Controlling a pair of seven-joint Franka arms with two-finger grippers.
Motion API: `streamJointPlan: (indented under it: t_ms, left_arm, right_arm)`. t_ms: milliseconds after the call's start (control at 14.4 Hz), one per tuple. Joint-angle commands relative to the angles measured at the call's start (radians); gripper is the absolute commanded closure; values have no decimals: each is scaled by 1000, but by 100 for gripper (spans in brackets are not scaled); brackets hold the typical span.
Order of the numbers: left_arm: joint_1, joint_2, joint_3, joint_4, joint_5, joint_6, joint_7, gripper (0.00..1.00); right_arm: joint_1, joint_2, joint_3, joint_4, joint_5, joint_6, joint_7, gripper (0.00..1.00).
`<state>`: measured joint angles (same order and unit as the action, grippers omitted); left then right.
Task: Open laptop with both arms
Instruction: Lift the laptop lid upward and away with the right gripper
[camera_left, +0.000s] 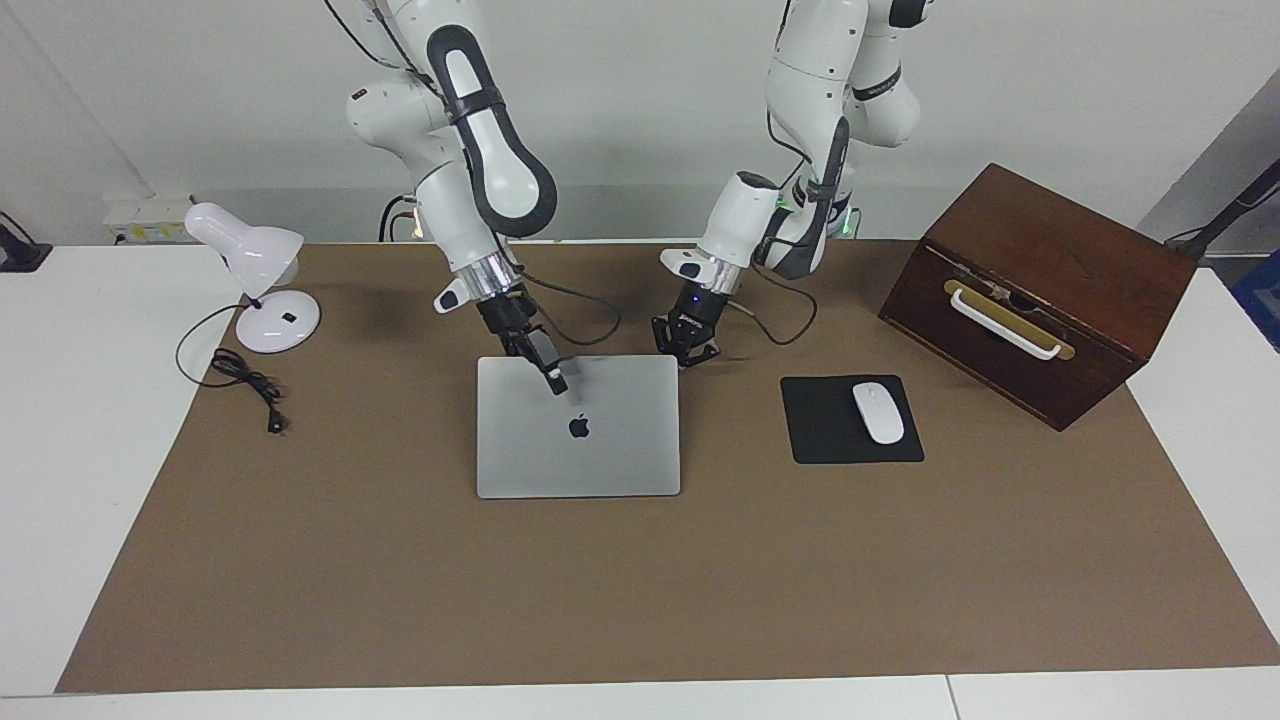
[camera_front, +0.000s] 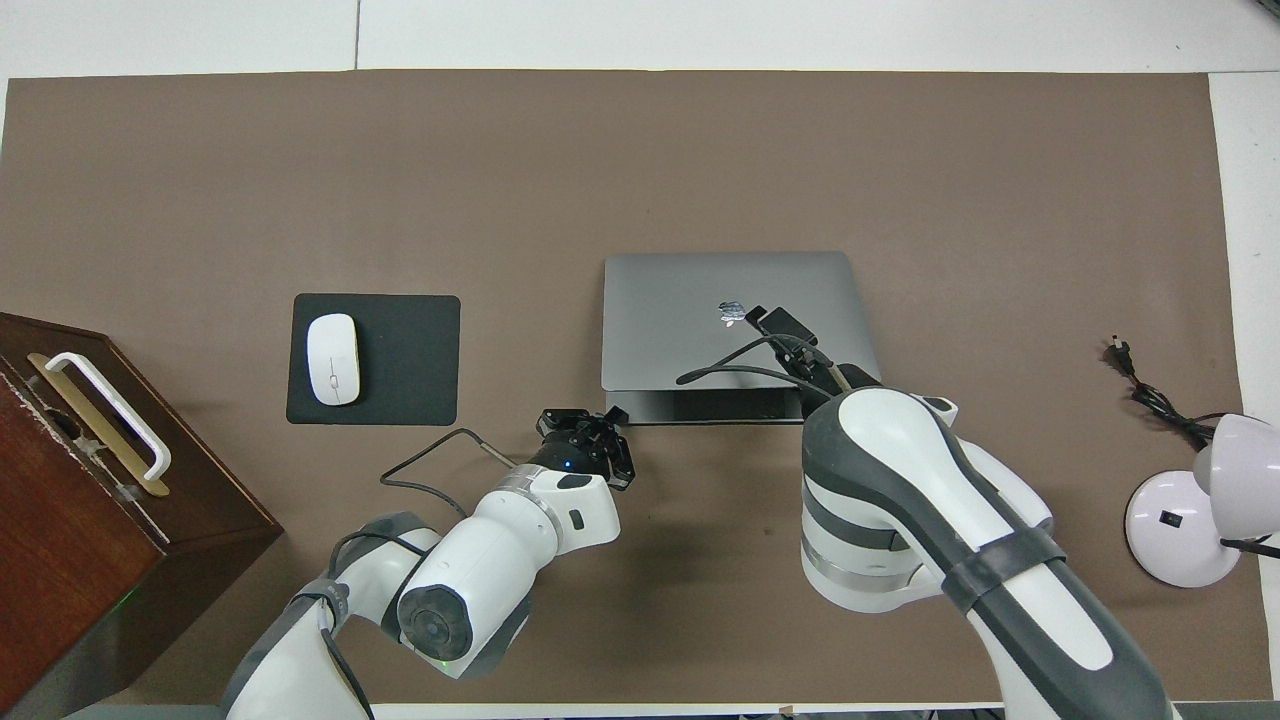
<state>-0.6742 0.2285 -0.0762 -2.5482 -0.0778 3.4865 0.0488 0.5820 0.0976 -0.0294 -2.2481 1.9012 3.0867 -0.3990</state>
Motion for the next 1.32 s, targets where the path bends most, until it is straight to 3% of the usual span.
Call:
streamJointPlan:
  t_ms: [0,835,1252]
  left_arm:
    - [-16,28,12,17,-10,19,20,100]
    - [-18,40,13,25,-11,19,23,100]
    - [-19,40,13,25,-11,19,23,100]
  right_arm:
    - [-14,74,-6,108,29,7,-49,2]
    - [-53,146,-7,303,-46,6,-55,2]
    - [-79,243,-7,444,-82,1,-52,2]
